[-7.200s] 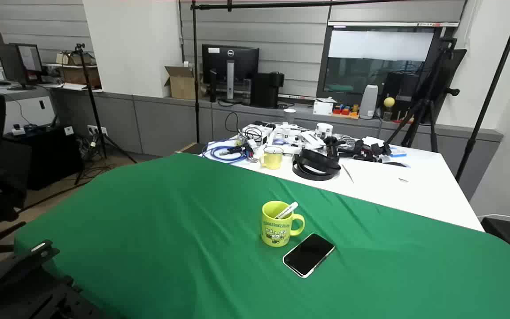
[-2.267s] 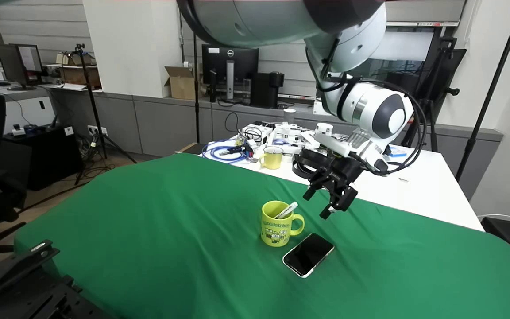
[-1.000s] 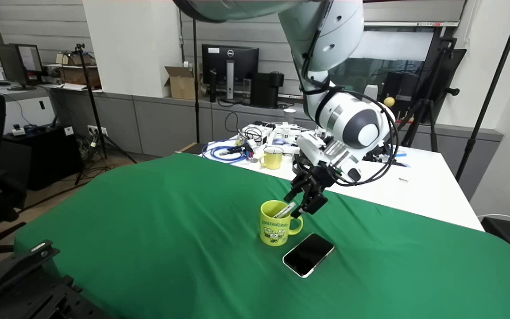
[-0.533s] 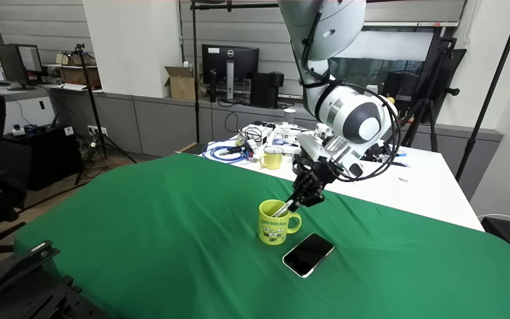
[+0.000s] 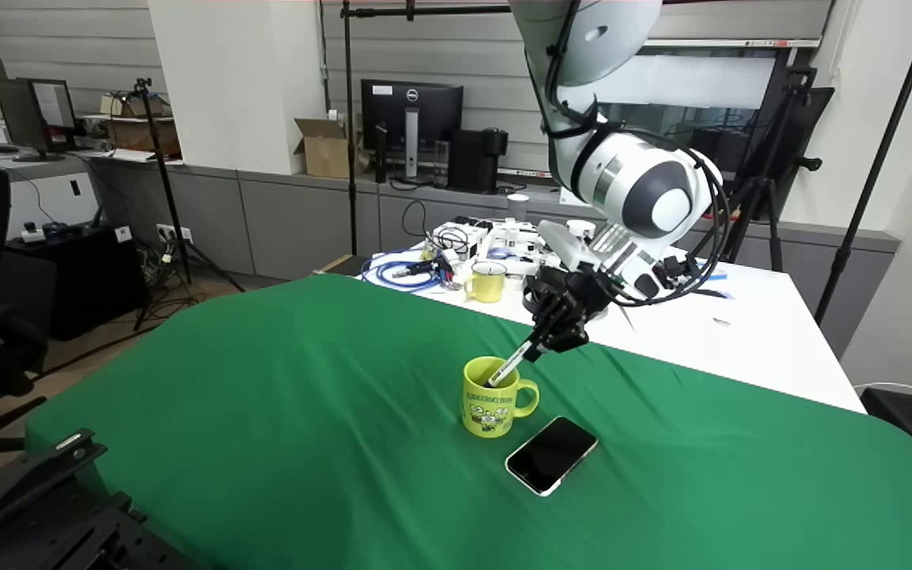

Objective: Remove the blue marker from the yellow mug

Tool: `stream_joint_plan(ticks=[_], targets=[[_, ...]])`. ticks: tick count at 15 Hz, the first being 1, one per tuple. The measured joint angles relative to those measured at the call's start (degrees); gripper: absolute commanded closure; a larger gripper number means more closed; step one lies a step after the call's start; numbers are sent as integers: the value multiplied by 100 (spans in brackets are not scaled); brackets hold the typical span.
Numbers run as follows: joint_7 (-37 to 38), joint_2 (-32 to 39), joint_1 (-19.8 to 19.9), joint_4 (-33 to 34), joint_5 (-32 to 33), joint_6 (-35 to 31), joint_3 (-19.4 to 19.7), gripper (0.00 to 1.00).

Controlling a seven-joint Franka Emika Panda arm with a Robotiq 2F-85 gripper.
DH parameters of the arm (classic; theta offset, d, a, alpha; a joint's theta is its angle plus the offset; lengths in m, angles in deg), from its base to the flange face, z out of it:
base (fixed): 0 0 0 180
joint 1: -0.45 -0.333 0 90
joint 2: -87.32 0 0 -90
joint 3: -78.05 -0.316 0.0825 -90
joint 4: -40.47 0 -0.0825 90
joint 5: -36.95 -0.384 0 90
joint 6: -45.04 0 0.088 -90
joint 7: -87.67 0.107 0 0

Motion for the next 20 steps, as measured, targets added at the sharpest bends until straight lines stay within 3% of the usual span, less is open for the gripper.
stream_joint_plan(ticks=[11, 20], targets=[[-46, -694, 150, 466, -212, 723, -237, 96], [-65, 713, 105, 1310, -574, 1254, -674, 96]])
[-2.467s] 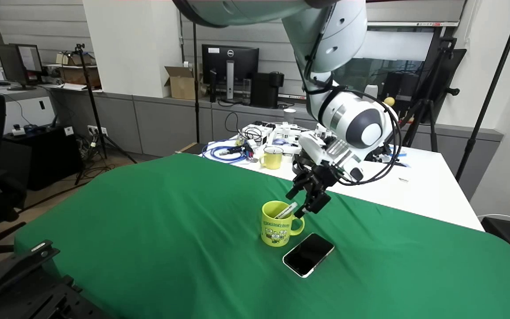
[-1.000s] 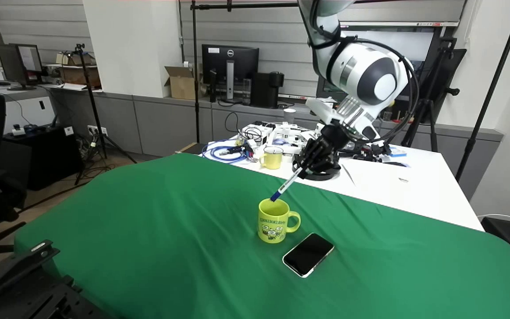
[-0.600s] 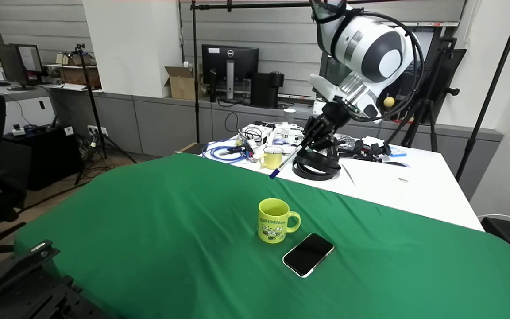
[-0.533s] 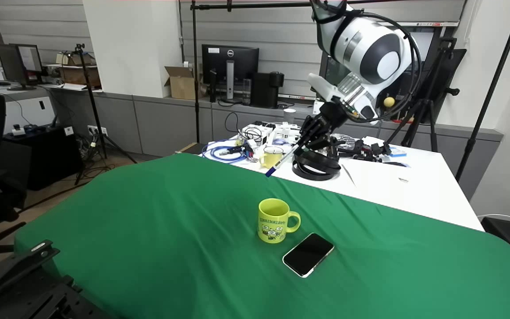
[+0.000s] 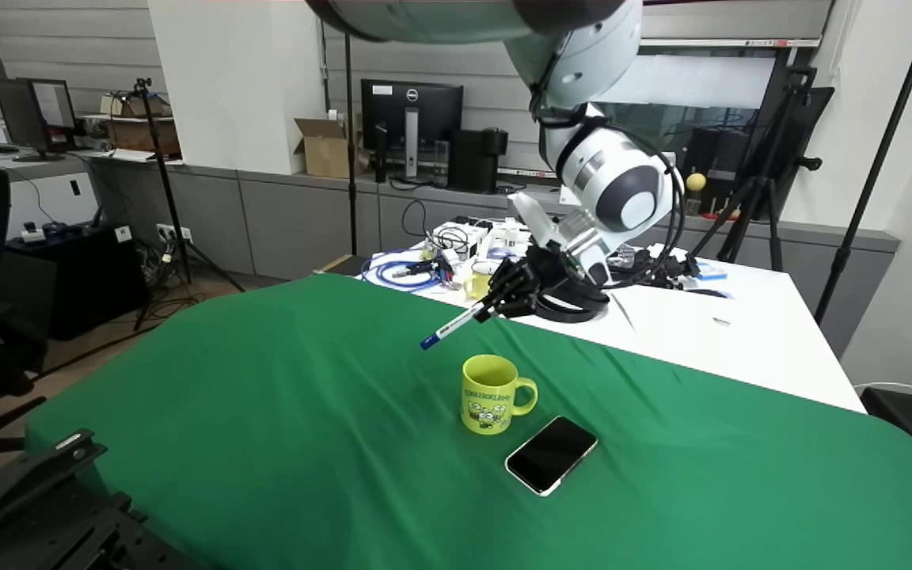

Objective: Remove the blue marker from the yellow mug

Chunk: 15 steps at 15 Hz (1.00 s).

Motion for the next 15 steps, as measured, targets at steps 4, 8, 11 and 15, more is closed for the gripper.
stream_joint_plan(ticks=[4, 8, 11, 15], targets=[[20, 741, -151, 477, 7, 91, -63, 96], [23, 1125, -236, 922, 20, 192, -88, 96], [31, 1219, -240, 1193, 40, 298, -88, 51], [32, 1202, -265, 1558, 251, 610, -94, 24]])
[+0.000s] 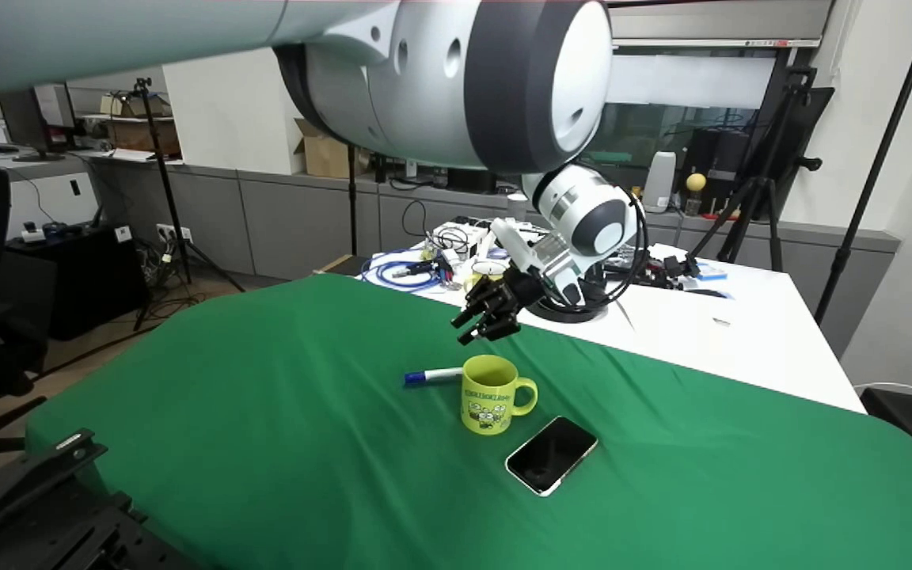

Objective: Remove the blue marker from the yellow mug

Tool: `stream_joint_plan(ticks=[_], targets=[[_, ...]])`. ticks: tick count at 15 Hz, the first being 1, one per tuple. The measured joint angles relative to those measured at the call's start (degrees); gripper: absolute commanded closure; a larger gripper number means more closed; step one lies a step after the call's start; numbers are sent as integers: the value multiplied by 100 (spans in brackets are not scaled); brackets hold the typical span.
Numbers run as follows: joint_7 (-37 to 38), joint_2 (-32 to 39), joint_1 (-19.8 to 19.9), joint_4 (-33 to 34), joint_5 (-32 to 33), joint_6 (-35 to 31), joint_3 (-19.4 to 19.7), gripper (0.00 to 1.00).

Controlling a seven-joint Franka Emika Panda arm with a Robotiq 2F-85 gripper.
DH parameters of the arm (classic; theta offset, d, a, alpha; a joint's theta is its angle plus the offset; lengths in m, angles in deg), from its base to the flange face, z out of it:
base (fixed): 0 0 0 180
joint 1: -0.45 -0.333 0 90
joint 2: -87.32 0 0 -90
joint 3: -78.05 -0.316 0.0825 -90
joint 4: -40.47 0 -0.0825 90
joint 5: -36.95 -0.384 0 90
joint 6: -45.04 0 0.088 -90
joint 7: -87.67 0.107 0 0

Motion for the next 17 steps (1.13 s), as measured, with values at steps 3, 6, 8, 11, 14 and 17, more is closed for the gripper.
stream_joint_plan(ticks=[3, 6, 8, 11, 14, 17], targets=[[-36, -225, -123, 249, 129, 189, 10, 4], [-190, -680, -301, 294, 460, 206, 47, 0], [-352, -965, -397, 291, 683, 165, 115, 0], [-658, -1271, -459, 274, 985, 92, 232, 0], [-878, -1396, -471, 230, 1172, 66, 336, 0], [-911, -1395, -478, 188, 1216, 31, 339, 0]])
